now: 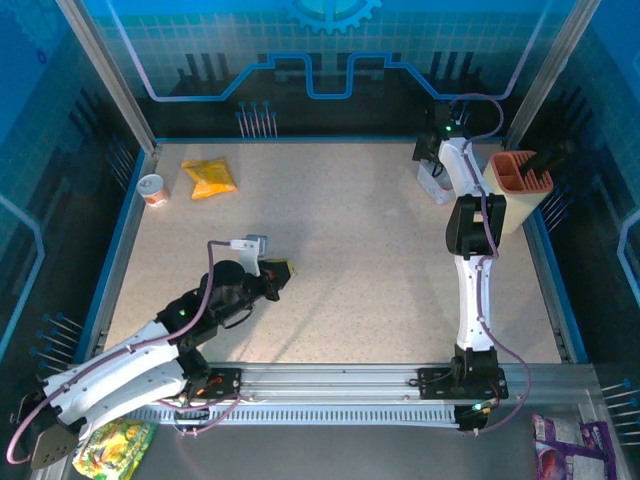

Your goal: Unlock the padlock with the key

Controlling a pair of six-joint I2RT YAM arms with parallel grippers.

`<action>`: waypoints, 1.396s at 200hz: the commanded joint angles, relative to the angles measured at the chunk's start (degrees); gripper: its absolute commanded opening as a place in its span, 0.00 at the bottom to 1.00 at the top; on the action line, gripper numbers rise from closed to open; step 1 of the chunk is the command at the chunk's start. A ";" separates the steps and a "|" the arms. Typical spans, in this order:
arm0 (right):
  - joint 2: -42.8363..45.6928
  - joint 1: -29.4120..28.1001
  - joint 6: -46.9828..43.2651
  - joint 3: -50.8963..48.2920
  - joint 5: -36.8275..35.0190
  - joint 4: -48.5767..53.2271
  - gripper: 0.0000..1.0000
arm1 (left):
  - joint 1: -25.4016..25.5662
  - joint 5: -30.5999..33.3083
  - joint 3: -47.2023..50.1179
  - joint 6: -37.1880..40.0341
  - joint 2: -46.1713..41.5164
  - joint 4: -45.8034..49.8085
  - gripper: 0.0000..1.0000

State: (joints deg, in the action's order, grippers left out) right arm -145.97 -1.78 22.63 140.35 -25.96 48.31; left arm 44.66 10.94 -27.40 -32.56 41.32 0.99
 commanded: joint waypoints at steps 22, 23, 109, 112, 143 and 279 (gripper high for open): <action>2.13 -2.51 0.96 -9.91 5.80 2.92 1.00 | -0.62 0.83 -0.19 2.14 0.27 -1.46 0.00; 2.33 -2.56 0.99 -10.40 5.99 2.70 1.00 | -0.67 0.79 -0.24 2.10 0.26 -1.45 0.00; 23.16 -16.09 7.76 -45.80 13.24 -12.09 0.98 | -1.02 2.79 0.23 2.94 -4.34 2.38 0.00; 23.87 -17.00 7.96 -46.85 13.37 -12.60 0.98 | -1.05 2.82 0.30 2.86 -4.43 2.46 0.00; 28.34 -27.44 11.00 -54.48 15.32 -16.17 0.97 | -1.20 3.14 0.92 2.28 -5.71 2.88 0.00; 74.17 -44.31 12.49 -93.30 29.96 -44.02 0.87 | -1.00 -5.16 2.50 -8.64 -3.38 -0.79 0.00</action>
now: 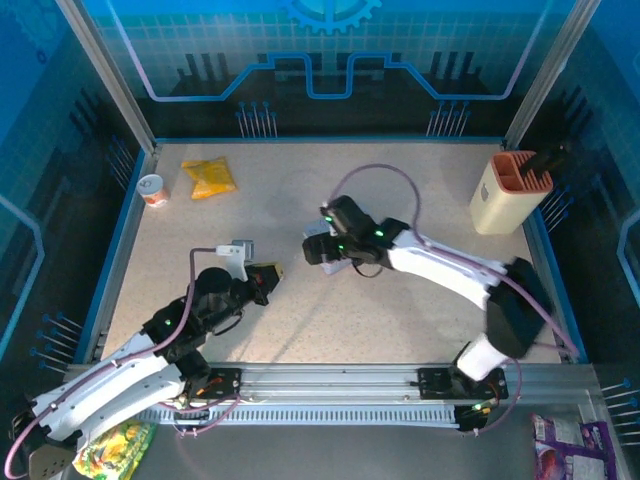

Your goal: Unlock the padlock with the key

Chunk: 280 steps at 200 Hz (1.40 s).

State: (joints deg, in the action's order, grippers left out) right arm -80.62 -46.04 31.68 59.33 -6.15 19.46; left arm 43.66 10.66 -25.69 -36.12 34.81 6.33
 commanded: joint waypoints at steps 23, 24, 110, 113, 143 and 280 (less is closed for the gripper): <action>17.42 -0.69 7.97 -24.83 18.80 -32.66 0.85 | 1.15 -8.03 1.48 -9.38 7.97 -13.89 0.00; 17.73 -0.75 8.23 -25.30 18.94 -33.27 0.84 | 1.20 -8.11 1.50 -9.48 8.16 -14.19 0.00; 23.00 -2.20 17.53 -42.89 23.09 -66.81 0.74 | 9.05 -7.38 -2.24 -13.29 18.89 -26.27 0.00; 23.09 -2.21 17.66 -42.74 23.46 -66.79 0.73 | 9.15 -7.38 -2.08 -13.54 18.89 -26.89 0.00; 23.11 -1.55 21.39 -43.39 20.75 -68.21 0.67 | 10.38 -6.77 -0.41 -15.30 17.48 -31.24 0.00; 19.62 -1.38 28.41 -40.89 27.59 -78.50 0.27 | 10.86 -6.29 0.82 -14.38 13.49 -32.02 0.00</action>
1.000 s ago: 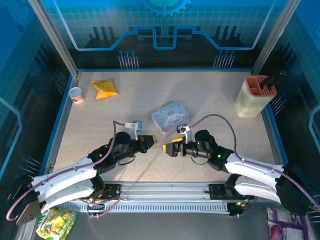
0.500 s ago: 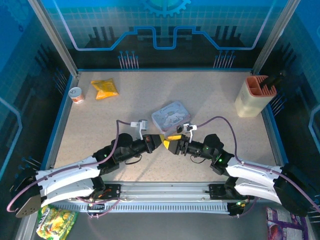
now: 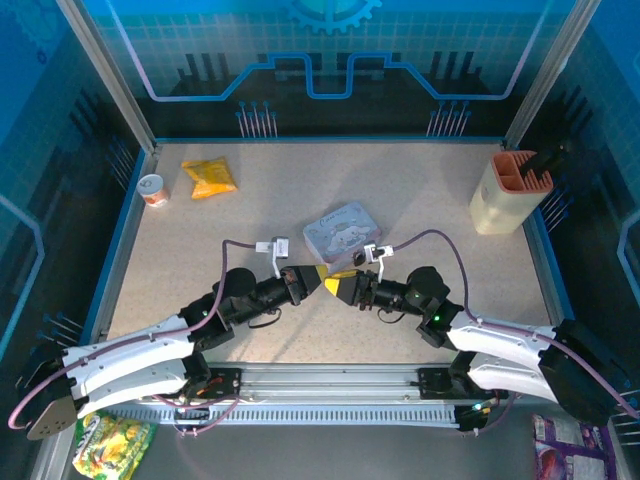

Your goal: Unlock the padlock with the key

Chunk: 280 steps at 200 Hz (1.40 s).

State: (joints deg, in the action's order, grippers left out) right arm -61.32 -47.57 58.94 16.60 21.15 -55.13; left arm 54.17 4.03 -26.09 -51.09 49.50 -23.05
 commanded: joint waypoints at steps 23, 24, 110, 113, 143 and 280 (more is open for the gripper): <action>-0.11 0.16 2.09 2.21 0.47 -4.94 0.22 | 0.39 0.82 2.70 0.14 -1.04 -4.84 0.00; -0.16 0.18 2.12 2.21 0.52 -5.00 0.22 | 0.40 0.81 2.79 0.13 -1.01 -4.96 0.00; -2.83 0.14 7.32 2.26 -1.81 -10.44 0.07 | 2.47 4.24 6.97 0.34 -0.13 -14.06 0.00; -2.89 0.10 7.54 2.21 -2.07 -10.62 0.07 | 2.51 4.43 7.20 0.33 -0.12 -14.46 0.00; -4.51 0.18 11.54 1.88 -3.50 -15.34 0.03 | 3.43 6.13 8.86 0.20 0.46 -18.33 0.00; 27.10 17.74 -6.67 7.82 -7.61 56.72 0.00 | 4.18 21.51 -5.37 3.97 -3.74 29.23 0.56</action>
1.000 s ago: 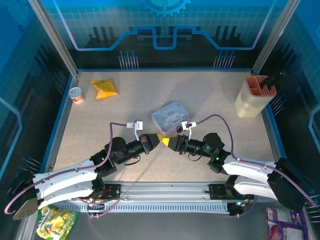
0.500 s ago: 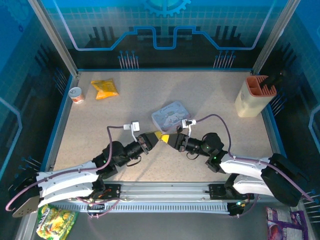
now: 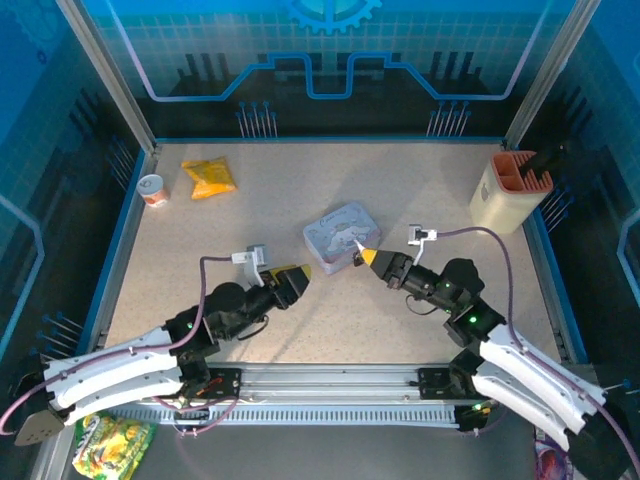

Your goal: Unlock the padlock with the key

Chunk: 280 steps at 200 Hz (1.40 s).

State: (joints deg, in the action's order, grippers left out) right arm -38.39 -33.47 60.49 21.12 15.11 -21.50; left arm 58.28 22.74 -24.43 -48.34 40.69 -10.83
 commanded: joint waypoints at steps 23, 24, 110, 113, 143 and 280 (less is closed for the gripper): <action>6.83 5.47 -15.43 8.23 -5.58 36.70 0.00 | 0.54 -2.43 -12.50 -0.48 16.48 18.58 0.54; 6.92 5.50 -15.68 8.41 -5.77 37.10 0.00 | 0.57 -2.70 -12.58 -0.51 17.03 18.57 0.54; 12.59 6.41 -21.49 10.77 -11.40 47.41 0.00 | 4.64 -0.41 -34.47 -1.17 55.10 21.71 0.54; 12.81 6.45 -21.47 10.64 -11.60 47.53 0.00 | 4.41 -0.22 -34.86 -0.94 55.90 21.60 0.54; 14.81 6.58 -21.39 9.29 -12.48 48.26 0.00 | 0.37 -2.52 -37.18 -0.12 62.33 19.49 0.54; 13.74 6.93 -20.33 6.13 -9.10 45.15 0.00 | -9.12 1.60 -46.38 14.89 71.83 16.75 0.62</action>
State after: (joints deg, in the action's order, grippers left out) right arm -24.58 -27.29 40.05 27.94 4.54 25.08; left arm 49.58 21.74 -67.83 -40.32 111.44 6.81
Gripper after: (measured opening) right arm 0.047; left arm 0.615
